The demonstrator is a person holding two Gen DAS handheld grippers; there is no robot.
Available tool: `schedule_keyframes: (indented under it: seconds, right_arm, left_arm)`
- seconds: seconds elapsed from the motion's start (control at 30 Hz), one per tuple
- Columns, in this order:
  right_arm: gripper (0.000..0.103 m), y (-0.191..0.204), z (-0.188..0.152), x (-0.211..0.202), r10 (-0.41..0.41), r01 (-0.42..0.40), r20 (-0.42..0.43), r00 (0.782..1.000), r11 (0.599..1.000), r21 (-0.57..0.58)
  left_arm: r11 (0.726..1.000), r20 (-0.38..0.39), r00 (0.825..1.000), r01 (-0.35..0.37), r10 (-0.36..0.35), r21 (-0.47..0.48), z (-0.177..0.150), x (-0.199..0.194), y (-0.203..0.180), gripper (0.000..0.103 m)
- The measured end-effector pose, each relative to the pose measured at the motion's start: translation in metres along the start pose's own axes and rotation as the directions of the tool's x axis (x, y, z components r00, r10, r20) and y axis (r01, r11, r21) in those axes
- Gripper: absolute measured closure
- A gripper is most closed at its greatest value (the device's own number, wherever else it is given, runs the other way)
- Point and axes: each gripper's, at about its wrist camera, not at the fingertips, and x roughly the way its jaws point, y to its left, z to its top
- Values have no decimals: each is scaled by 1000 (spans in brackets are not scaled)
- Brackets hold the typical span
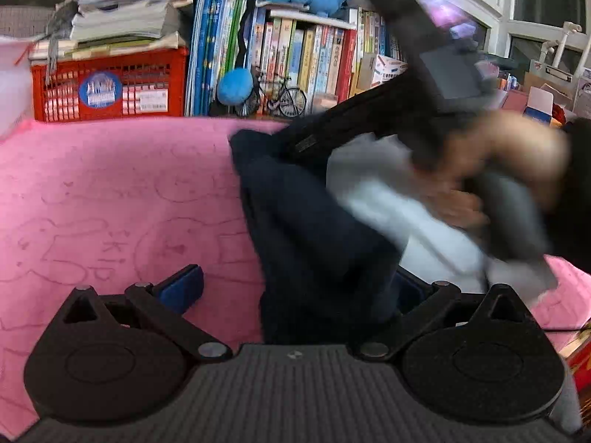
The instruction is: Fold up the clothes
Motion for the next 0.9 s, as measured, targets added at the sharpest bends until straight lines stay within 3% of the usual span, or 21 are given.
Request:
schedule_keyframes:
  seconds: [0.1,0.23,0.3,0.37,0.43,0.5,0.57,0.67,0.77,0.83,0.9]
  right_arm:
    - [86,-17,10,24,-1,1,7,1000,996,90]
    - [81,-24,14,31,-13,8,48,999,994,109]
    - [78,-39,13,23,36,-48,71,997,981,186]
    - [64,-61,8,-1,105,-143,151,983,953,269]
    - [54,-83,2,-27,112,-182,241,964,939,291]
    - [53,-103,-8,-40,29,-114,268,963,945,307]
    - [54,-126,-19,-33,-58,-25,216,975,931,364]
    - [53,-140,-41,8,-79,38,90,993,922,385]
    - [51,-131,-46,14,-127,94,82,988,940,327]
    - [51,-129,-43,-4,-116,81,80,990,935,346]
    - [44,-126,-51,-34,-85,36,123,989,933,359]
  left_arm:
    - [999,30,999,-21,20,29,-4,1,1,0]
    - [1000,33,999,-10,9,27,-4,-2,3,0]
    - [1000,25,1000,2,-2,6,-3,-9,9,0]
    - [998,24,1000,16,-14,-60,0,-24,23,0]
    - [992,31,999,31,-27,-119,0,-36,37,0]
    - [985,31,999,37,-33,-167,1,-44,48,0]
    - [984,12,1000,29,-27,-176,1,-41,49,0]
    - [989,-10,1000,-19,18,-147,3,-36,38,0]
    - [988,-33,998,-62,58,-140,5,-37,29,0]
    - [986,-38,996,-87,82,-142,7,-43,27,0]
    - [984,-35,994,-104,100,-147,8,-52,27,0]
